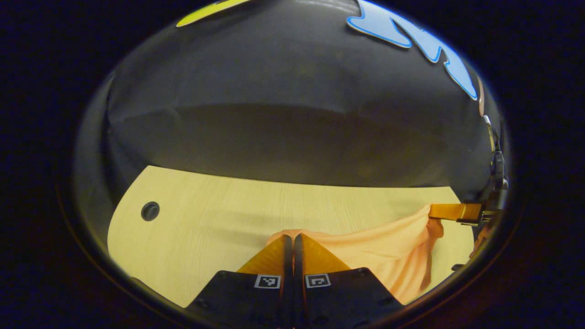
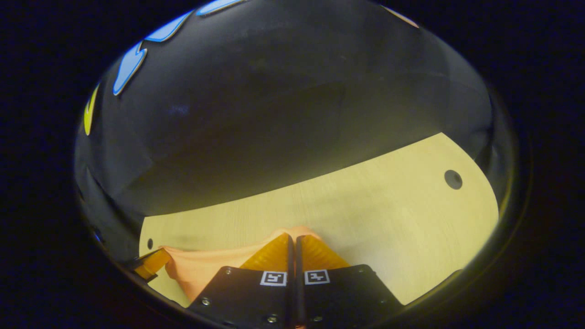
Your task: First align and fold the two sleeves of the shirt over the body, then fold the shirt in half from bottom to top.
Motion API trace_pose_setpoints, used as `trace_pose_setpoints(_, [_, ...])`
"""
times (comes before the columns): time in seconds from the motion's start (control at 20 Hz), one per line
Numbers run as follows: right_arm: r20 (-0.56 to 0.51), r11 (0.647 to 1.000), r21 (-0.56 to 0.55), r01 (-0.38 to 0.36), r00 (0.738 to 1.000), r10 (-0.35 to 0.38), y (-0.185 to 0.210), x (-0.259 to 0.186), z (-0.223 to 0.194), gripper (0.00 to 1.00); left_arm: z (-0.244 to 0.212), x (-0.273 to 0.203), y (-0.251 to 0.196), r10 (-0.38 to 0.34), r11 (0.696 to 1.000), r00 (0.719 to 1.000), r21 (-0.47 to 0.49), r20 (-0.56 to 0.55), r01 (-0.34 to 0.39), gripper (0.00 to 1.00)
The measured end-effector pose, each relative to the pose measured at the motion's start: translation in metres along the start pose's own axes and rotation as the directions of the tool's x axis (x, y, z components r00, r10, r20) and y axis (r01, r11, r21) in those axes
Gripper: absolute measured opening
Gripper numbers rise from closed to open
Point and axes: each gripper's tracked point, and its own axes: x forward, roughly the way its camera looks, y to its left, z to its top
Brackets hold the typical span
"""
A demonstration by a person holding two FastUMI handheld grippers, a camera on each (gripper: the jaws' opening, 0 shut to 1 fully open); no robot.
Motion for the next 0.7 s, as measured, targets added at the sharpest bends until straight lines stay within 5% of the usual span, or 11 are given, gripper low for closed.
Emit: trace_pose_setpoints(0.7, [-0.054,0.998,-0.063,0.03,0.998,-0.033,0.006,0.022,-0.018,0.0,-0.012,-0.001,0.005,0.063,0.998,0.996,-0.005,-0.059,-0.063,0.06])
